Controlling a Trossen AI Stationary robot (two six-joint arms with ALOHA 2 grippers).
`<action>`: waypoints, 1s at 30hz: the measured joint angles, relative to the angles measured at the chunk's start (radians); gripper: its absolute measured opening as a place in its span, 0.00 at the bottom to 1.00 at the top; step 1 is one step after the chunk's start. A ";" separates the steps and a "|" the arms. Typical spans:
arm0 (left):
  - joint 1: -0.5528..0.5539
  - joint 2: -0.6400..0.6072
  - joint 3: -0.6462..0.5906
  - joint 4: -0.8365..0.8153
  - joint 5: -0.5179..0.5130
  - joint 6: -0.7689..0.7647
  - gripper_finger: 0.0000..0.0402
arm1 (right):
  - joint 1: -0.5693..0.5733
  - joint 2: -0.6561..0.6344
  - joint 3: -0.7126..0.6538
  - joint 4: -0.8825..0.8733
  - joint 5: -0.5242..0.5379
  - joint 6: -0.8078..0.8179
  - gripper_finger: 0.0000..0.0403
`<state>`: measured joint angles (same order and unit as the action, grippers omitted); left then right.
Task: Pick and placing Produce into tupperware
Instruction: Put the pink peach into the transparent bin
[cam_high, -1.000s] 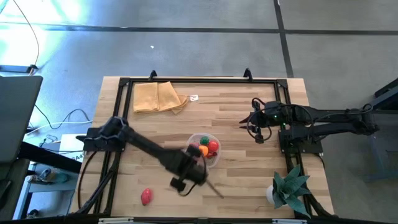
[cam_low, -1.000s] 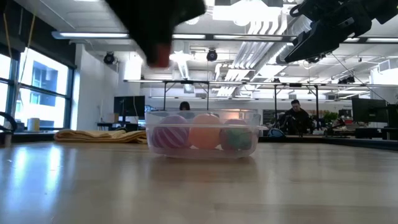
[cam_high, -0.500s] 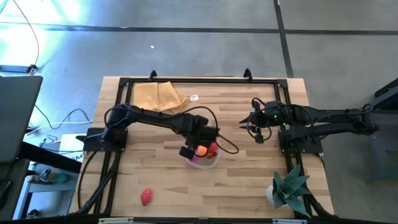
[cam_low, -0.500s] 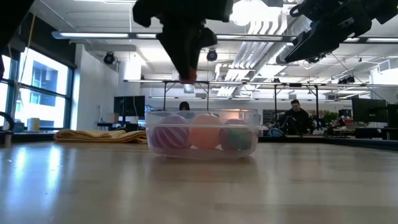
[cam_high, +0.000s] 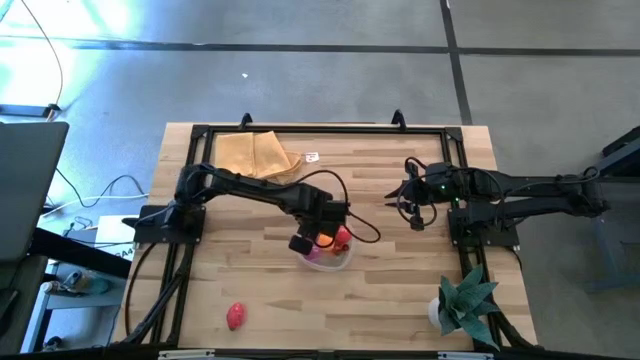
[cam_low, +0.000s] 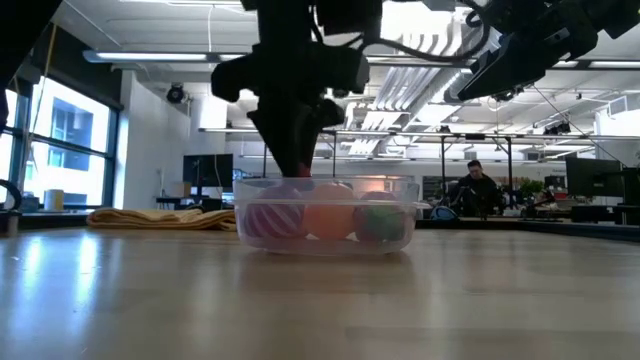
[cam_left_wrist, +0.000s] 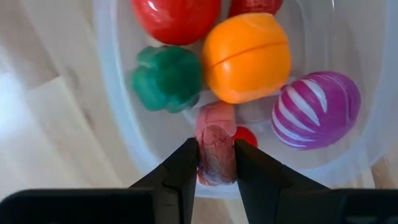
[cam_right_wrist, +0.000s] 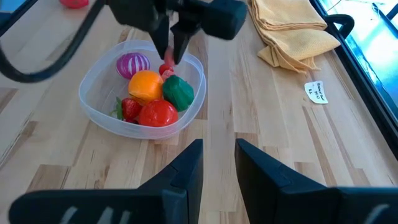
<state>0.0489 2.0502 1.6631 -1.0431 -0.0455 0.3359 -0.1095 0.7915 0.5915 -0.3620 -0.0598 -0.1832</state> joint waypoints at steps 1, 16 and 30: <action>0.005 0.000 -0.012 0.009 0.007 0.000 0.23 | 0.000 0.000 0.000 0.000 0.000 0.000 0.21; 0.011 0.000 -0.040 0.053 0.029 0.018 0.23 | 0.000 0.000 0.000 0.000 0.000 0.000 0.21; 0.011 0.000 -0.040 0.056 0.008 0.019 0.23 | 0.000 0.000 0.000 0.000 0.000 0.000 0.21</action>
<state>0.0601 2.0506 1.6230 -0.9868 -0.0380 0.3546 -0.1096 0.7915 0.5915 -0.3618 -0.0599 -0.1831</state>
